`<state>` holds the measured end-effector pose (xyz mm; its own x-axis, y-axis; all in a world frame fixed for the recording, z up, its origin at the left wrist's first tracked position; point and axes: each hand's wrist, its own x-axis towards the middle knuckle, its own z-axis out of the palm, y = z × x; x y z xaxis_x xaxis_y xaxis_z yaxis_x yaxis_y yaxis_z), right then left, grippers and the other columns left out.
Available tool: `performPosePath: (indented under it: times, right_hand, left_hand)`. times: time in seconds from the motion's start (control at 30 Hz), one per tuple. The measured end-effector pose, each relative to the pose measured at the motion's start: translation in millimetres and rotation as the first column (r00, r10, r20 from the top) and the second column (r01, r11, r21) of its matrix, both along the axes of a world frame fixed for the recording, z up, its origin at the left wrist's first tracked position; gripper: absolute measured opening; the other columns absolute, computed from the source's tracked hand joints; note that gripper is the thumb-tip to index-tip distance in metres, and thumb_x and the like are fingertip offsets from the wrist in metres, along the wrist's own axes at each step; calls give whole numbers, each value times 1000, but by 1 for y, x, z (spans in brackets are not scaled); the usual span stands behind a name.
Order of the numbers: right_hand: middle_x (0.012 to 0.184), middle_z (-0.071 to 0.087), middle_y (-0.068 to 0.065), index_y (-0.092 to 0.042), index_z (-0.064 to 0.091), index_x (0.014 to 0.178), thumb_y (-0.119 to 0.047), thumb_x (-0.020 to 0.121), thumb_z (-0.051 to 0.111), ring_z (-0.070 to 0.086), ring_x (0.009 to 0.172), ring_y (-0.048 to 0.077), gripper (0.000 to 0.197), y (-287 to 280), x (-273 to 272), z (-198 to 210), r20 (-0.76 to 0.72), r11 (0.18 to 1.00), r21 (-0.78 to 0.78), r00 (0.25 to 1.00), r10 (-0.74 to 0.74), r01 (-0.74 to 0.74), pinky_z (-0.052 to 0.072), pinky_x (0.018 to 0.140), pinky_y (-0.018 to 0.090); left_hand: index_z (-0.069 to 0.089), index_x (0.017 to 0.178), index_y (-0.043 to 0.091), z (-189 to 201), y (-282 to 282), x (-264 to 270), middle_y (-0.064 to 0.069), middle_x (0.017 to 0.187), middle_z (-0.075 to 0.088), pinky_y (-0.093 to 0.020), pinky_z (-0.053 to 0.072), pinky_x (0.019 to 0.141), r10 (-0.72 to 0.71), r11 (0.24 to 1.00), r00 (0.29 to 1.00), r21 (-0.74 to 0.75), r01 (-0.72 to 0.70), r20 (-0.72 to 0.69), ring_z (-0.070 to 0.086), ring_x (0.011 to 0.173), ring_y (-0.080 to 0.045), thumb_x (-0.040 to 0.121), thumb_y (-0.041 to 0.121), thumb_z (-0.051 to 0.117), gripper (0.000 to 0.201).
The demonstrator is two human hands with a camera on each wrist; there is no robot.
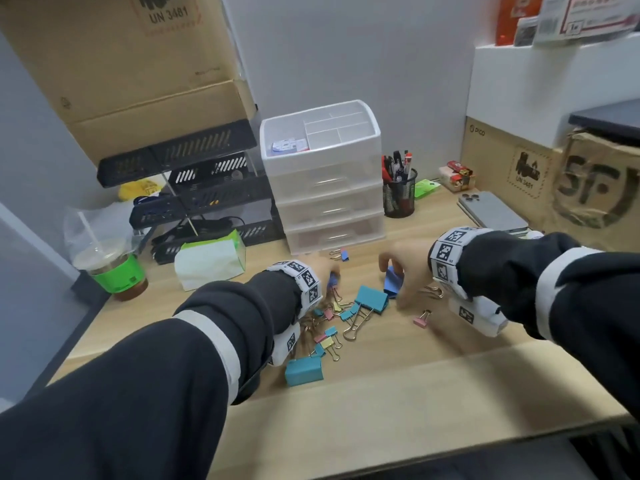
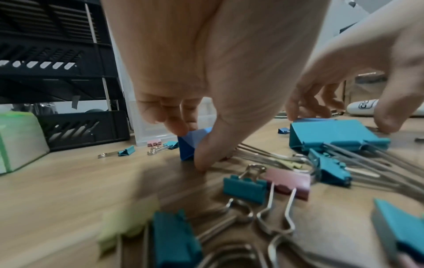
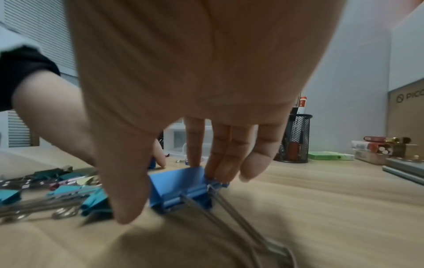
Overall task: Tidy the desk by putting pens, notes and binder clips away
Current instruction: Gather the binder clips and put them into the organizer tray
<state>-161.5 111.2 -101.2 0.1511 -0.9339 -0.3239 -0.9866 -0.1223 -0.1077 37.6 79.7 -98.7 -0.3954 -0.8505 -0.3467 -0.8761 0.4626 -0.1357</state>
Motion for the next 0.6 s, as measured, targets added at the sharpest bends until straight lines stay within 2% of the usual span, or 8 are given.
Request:
performPosePath:
  times: [0.07,0.13,0.2,0.23,0.3,0.4,0.53,0.6]
  right_hand:
    - [89,61,-14,-37,45,115,-41,49,74,66,77,12,72,7,-2,-4,-33,998,-50,999,-35,34,58,69,32]
    - [94,58,-10,-32,45,124,-31,61,75,63,82,16,70,11,0,1,-39,998,-49,999,-35,34,53,67,27]
    - [102,58,-5,-26,47,130,-23,71,76,59,86,18,66,15,2,9,-41,999,-24,999,-30,29,46,65,26]
    - [103,59,-5,-25,48,130,-21,72,76,58,85,17,65,15,2,10,-49,999,-14,998,-31,30,45,65,26]
    - [94,56,-9,-30,49,124,-24,65,78,59,80,14,66,18,0,10,-36,998,-45,998,-46,45,46,60,25]
    - [90,52,-9,-29,48,122,-27,65,80,56,78,13,65,16,-1,16,-6,996,-73,998,-55,54,43,59,24]
    - [111,59,-2,-22,53,121,-29,72,78,58,92,20,55,13,6,32,-13,993,-122,1000,-6,4,53,77,31]
    - [111,58,-1,-21,54,116,-29,74,76,58,91,19,48,15,10,34,-1,990,-141,1000,18,-18,52,74,30]
  left_hand:
    - [56,135,15,4,1,-3,-10,131,59,-33,49,90,-15,1000,999,-6,15,40,59,114,-30,84,2,68,55]
    - [54,137,8,7,-1,-5,-13,135,57,-33,48,91,-11,1000,996,-10,11,86,57,119,-31,92,7,64,46]
    - [59,131,6,10,-3,-5,-12,130,61,-27,49,79,-6,1000,994,-15,8,108,59,117,-29,98,13,57,34]
    - [64,124,7,11,-3,-2,-11,121,65,-23,48,70,-5,999,994,-38,10,112,63,110,-26,98,16,57,28]
    - [68,105,10,15,-3,3,-7,94,63,-25,48,66,18,995,991,-100,-5,132,63,85,-23,94,23,58,20]
    - [67,95,8,32,0,12,-5,84,61,-29,47,58,63,986,991,-161,-42,122,56,70,-25,87,32,66,26]
    - [63,91,12,56,7,28,-3,80,56,-30,47,57,72,987,993,-149,-59,89,53,67,-23,72,44,75,39]
    - [64,93,13,59,11,36,-1,80,58,-30,50,57,87,983,996,-164,-81,31,54,65,-20,66,48,76,45]
